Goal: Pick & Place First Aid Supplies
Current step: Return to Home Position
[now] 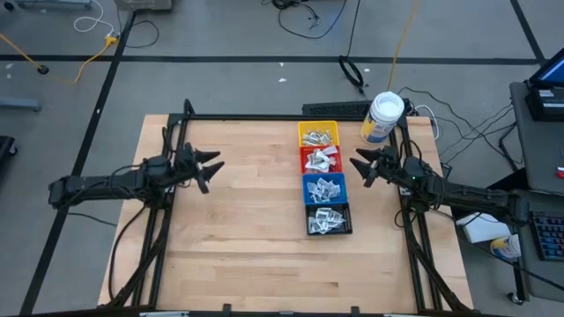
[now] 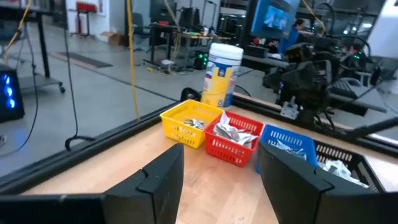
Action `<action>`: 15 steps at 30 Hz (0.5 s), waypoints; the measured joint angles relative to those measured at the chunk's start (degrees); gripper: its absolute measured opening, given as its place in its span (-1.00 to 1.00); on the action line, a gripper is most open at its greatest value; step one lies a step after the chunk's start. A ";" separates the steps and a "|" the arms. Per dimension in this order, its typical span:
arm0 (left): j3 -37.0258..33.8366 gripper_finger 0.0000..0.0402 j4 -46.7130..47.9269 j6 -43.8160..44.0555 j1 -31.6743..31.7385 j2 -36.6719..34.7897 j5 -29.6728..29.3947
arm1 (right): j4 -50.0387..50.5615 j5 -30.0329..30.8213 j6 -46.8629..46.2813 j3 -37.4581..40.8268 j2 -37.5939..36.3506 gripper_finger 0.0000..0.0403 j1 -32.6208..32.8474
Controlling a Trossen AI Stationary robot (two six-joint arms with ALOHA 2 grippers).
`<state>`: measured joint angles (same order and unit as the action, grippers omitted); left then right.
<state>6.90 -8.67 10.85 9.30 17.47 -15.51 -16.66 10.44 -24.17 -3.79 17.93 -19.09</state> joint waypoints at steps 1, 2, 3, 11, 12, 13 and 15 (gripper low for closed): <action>0.00 0.04 -0.42 -0.86 -0.40 0.00 0.00 | 0.08 0.00 -0.06 0.00 0.00 0.33 0.00; 0.00 0.04 -0.94 -1.63 -0.72 0.00 0.00 | -0.01 0.00 -0.06 0.00 0.00 0.33 0.00; 0.00 0.04 -1.32 -2.34 -1.02 -0.02 0.02 | -0.09 0.00 -0.06 0.04 0.00 0.33 0.00; -5.41 0.04 -16.45 -6.02 -2.32 0.02 5.71 | 0.26 0.00 0.94 0.10 0.00 0.33 0.00; -6.16 0.04 -17.81 -6.22 -2.32 -0.01 6.67 | 0.21 -0.01 1.02 0.09 0.00 0.33 0.00; -5.89 0.04 -17.27 -6.63 -2.25 0.08 7.08 | 0.24 -0.03 1.06 0.11 0.00 0.33 0.00; -5.80 0.04 -16.81 -7.53 -2.21 0.08 6.54 | 0.26 -0.05 1.07 0.11 0.00 0.33 0.00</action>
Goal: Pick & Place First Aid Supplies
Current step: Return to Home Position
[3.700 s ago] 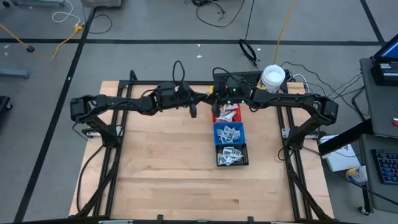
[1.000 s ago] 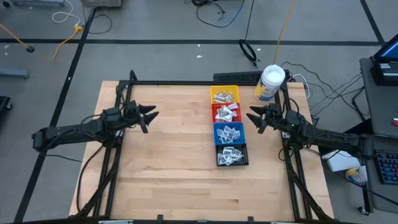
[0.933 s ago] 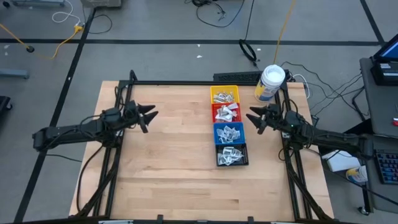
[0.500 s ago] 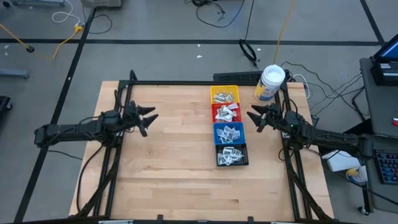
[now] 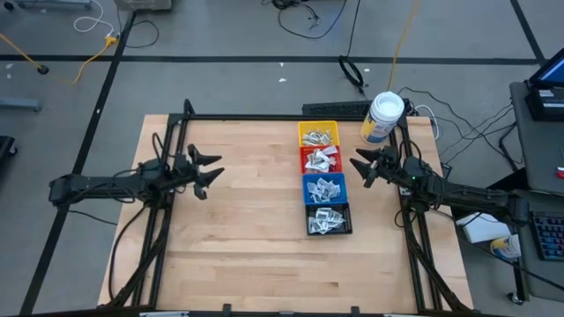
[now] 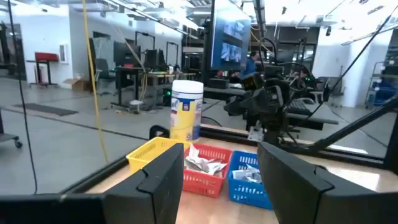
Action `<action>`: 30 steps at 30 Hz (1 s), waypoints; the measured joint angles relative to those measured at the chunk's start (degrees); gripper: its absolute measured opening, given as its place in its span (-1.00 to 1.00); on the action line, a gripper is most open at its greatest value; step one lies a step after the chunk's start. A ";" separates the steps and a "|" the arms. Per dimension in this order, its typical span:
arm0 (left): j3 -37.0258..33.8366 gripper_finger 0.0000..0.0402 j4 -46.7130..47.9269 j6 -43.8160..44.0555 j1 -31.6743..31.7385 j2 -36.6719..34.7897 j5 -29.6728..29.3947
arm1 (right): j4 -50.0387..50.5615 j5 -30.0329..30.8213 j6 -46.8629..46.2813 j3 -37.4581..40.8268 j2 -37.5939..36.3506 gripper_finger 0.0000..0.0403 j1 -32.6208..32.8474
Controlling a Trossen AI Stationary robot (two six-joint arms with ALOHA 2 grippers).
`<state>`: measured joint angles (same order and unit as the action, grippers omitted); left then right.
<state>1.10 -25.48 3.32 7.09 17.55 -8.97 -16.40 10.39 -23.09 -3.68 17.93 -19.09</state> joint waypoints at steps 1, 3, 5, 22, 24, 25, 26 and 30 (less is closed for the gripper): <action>-0.06 0.04 0.05 -0.27 0.00 -0.03 -0.02 | 0.00 -0.06 0.00 0.00 0.00 0.33 0.00; -0.06 0.04 1.11 -0.27 0.17 -0.01 -0.02 | 0.02 -0.06 -0.02 0.02 0.00 0.33 0.04; -0.06 0.04 3.63 -0.09 0.83 -0.01 -0.02 | 0.00 -0.01 -0.02 0.04 0.00 0.33 0.05; -0.08 0.04 18.90 4.71 7.88 -7.83 3.58 | 2.82 3.87 12.11 0.07 -10.65 0.33 -0.06; 0.16 0.04 22.91 5.48 7.96 -10.57 3.53 | 6.16 4.59 12.26 0.07 -13.89 0.33 -0.04; 0.55 0.04 25.02 5.44 7.96 -12.03 3.53 | 7.72 4.59 12.27 0.07 -15.60 0.33 -0.04; 1.23 0.04 27.39 5.31 7.96 -13.56 3.50 | 9.40 4.60 12.16 0.07 -17.25 0.33 -0.04; 4.94 0.04 36.27 3.21 7.93 -17.24 -0.23 | 11.82 4.49 11.84 -0.33 -17.43 0.33 -0.04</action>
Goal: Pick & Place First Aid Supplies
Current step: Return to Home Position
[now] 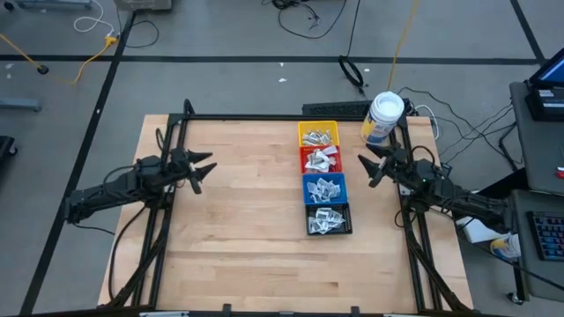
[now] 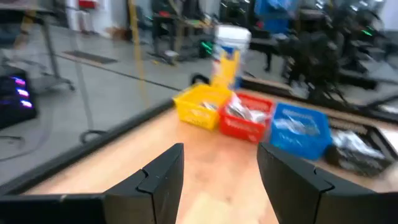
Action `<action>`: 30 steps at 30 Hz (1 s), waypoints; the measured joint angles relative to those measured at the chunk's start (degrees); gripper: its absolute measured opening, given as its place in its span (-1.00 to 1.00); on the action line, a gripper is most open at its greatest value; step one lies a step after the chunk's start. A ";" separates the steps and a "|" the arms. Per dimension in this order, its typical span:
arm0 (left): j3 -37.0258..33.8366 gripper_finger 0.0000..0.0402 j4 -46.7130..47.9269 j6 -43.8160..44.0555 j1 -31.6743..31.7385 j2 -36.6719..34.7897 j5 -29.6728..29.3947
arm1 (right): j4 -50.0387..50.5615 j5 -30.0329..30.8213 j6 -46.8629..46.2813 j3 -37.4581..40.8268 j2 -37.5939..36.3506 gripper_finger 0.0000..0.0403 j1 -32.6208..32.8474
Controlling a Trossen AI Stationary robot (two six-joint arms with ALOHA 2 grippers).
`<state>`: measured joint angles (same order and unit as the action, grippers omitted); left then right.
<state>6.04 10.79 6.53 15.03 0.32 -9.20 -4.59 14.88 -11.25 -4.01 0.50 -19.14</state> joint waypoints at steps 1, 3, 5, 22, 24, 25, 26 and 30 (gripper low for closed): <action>0.55 0.04 -0.18 0.19 0.00 0.00 -1.36 | -0.01 -0.03 -0.02 0.00 -0.02 0.33 0.00; 0.75 0.04 -0.57 0.66 0.02 -0.09 -2.89 | 0.03 0.10 0.00 -0.02 -0.32 0.33 0.00; 0.76 0.04 0.56 0.61 0.00 -0.06 -2.93 | -0.27 0.59 0.00 -0.02 -0.35 0.33 0.00; -3.16 0.04 -8.88 2.67 0.00 -0.04 -5.38 | -1.04 5.99 0.40 -0.07 0.01 0.33 0.00; -3.17 0.04 -11.14 1.37 0.00 -0.05 -5.48 | -1.04 5.94 0.40 -0.07 0.01 0.33 0.00; -3.17 0.04 -11.95 0.39 0.00 -0.07 -5.48 | -1.04 5.92 0.40 -0.07 0.01 0.33 0.00; -3.17 0.04 -12.38 -0.22 0.00 -0.05 -5.48 | -1.05 5.93 0.40 -0.08 0.01 0.33 0.00; -3.17 0.04 -12.33 0.64 -0.08 -0.04 -5.29 | -1.06 5.92 0.40 -0.09 0.01 0.33 0.00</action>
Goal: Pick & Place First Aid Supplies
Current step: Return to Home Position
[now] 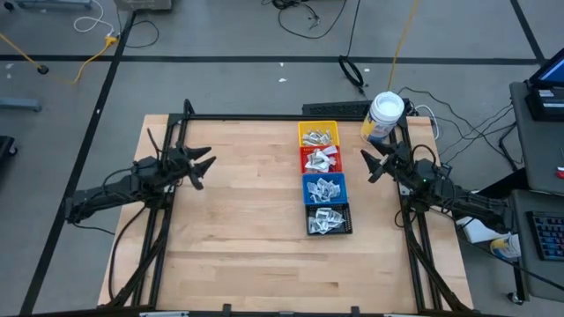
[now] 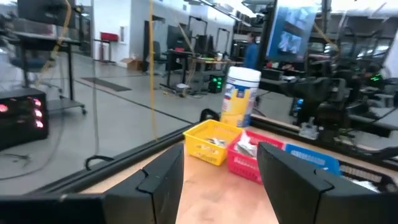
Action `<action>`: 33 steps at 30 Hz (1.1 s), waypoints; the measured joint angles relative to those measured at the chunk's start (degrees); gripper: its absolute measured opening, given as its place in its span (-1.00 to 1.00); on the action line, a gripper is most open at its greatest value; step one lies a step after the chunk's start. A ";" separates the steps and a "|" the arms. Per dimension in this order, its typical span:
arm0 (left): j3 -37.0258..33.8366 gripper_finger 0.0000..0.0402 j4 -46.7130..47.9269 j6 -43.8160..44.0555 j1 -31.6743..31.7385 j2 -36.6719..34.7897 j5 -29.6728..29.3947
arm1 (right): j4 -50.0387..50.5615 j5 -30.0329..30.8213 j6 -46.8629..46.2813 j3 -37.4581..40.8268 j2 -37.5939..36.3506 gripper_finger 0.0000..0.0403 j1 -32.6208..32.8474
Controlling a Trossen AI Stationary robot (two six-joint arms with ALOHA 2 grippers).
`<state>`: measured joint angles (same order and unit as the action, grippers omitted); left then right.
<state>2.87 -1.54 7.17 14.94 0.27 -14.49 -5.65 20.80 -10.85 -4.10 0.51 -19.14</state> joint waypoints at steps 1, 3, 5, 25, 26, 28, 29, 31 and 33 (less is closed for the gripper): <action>0.00 0.04 0.02 0.66 -0.06 0.00 0.63 | 0.00 -0.02 0.00 0.00 0.00 0.33 0.00; 0.00 0.04 0.00 0.75 -0.36 -0.01 1.39 | -0.02 -0.02 0.00 -0.02 0.00 0.33 0.00; -0.28 0.04 -0.43 0.58 -0.57 -0.02 1.39 | -0.02 -0.02 0.00 -0.02 0.00 0.33 0.00; -2.01 0.04 -1.77 0.49 -0.22 0.83 0.99 | -0.04 -0.02 0.00 -0.02 0.02 0.33 0.00; -2.01 0.04 -1.77 0.49 -0.22 0.83 1.02 | -0.05 -0.02 0.00 -0.02 0.02 0.33 0.00; -2.01 0.04 -1.73 0.49 -0.22 0.83 0.99 | -0.07 -0.02 0.00 -0.02 0.02 0.33 0.00; -2.01 0.04 -1.73 0.50 -0.22 0.83 1.02 | -0.06 -0.01 0.00 -0.02 0.02 0.33 0.00; -2.01 0.04 -1.73 0.51 -0.22 0.83 1.02 | -0.06 0.00 0.00 -0.02 0.02 0.33 0.00; -2.01 0.04 -1.73 0.52 -0.22 0.83 1.02 | -0.06 0.00 0.00 -0.02 0.02 0.33 0.00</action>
<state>0.86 -3.27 7.69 14.72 1.10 -13.47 -5.71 20.80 -10.85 -4.12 0.54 -19.14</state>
